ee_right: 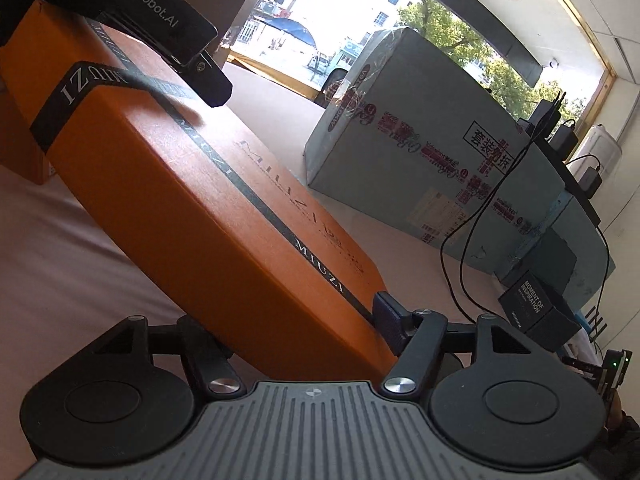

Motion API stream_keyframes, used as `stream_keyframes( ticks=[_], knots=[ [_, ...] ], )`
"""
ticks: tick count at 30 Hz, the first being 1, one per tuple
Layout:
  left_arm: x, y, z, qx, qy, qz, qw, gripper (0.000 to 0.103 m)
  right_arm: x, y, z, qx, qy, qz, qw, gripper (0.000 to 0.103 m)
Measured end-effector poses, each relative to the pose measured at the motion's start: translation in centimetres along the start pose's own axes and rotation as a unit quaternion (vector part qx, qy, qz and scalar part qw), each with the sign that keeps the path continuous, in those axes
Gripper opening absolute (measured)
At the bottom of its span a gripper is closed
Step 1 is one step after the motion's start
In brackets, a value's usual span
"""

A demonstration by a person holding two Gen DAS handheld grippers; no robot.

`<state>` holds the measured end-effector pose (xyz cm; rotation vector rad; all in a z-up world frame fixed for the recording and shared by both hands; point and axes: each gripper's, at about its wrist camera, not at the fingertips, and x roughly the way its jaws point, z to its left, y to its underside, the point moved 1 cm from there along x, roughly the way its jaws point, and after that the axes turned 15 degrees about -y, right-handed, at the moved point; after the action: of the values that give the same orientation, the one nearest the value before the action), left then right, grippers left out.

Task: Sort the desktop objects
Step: 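Lower the lid onto the orange box with the right gripper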

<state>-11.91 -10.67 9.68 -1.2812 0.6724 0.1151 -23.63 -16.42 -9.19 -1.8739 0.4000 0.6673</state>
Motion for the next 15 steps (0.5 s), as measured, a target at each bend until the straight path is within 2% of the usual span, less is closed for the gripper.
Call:
stream_keyframes(
  ticks=[2,5,10,12,15],
  knots=[
    [0.6,0.4,-0.5,0.007,0.005,0.012,0.9999,0.103,0.2,0.6,0.0,-0.003,0.002,0.009,1.000,0.070],
    [1.8,0.9,-0.5,-0.001,0.010,0.036,0.9993,0.103,0.3,1.2,-0.1,0.010,-0.005,0.023,1.000,0.082],
    [4.6,2.0,-0.1,-0.022,0.006,0.090,0.9957,0.103,0.8,1.6,0.9,-0.022,0.007,0.041,0.999,0.085],
    [5.0,2.4,-0.6,-0.007,-0.008,0.087,0.9961,0.103,1.0,1.6,1.5,-0.036,0.006,0.050,0.998,0.090],
    [4.9,2.5,-0.9,0.003,-0.012,0.073,0.9973,0.103,1.3,1.8,2.5,-0.072,0.003,0.059,0.996,0.093]
  ],
)
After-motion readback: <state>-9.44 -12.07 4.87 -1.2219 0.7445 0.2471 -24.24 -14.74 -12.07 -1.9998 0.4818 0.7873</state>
